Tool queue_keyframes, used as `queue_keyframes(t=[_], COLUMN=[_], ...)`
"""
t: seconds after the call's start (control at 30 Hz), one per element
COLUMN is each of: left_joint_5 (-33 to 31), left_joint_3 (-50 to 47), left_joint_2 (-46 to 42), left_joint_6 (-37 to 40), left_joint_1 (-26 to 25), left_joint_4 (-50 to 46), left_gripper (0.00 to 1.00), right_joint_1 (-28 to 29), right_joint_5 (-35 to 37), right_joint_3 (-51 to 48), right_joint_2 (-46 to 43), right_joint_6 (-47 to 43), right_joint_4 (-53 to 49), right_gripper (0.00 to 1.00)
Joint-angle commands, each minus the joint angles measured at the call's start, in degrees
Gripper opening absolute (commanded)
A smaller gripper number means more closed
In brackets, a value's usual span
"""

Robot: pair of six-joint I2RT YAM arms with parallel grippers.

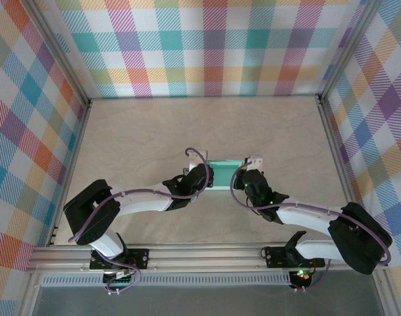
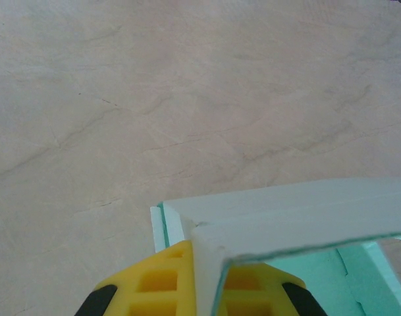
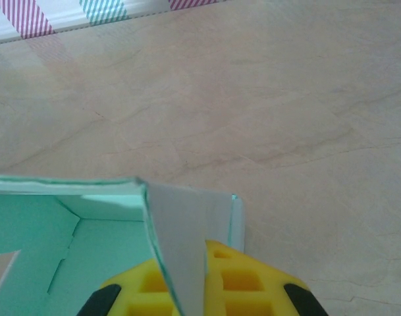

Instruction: Fold the paper box

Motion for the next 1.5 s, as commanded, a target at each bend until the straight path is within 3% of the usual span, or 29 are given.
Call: queue_keyframes(t=[0.0, 0.53, 0.93, 1.1, 1.3, 1.47], left_joint_5=[1.6, -3.8, -6.7, -7.1, -7.3, -7.2], left_joint_3=[-1.0, -4.0, -3.8, -2.3, -1.9, -1.6], left_joint_2=[-1.2, -0.3, -0.3, 0.8, 1.4, 1.6], left_joint_6=[-1.7, -0.8, -0.3, -0.4, 0.0, 0.9], left_joint_1=[-2.3, -4.8, -4.9, -5.0, -5.0, -5.1], left_joint_4=[5.1, 8.3, 5.9, 4.3, 4.0, 4.1], left_gripper=[0.0, 0.0, 0.0, 0.0, 0.0, 0.0], right_joint_1=[1.6, 2.2, 2.1, 2.0, 1.7, 0.8], right_joint_5=[-2.0, -2.8, -5.4, -6.5, -7.7, -11.8], right_joint_3=[-2.5, -6.5, -8.9, -6.9, -3.7, 3.7], right_joint_2=[1.9, -1.6, -18.6, -29.2, -41.5, -42.9], right_joint_6=[0.9, -3.7, -7.3, -7.6, -6.4, -5.3], right_joint_4=[0.6, 4.9, -5.9, -22.2, -35.0, -41.5], right_gripper=[0.0, 0.08, 0.59, 0.83, 0.9, 0.92])
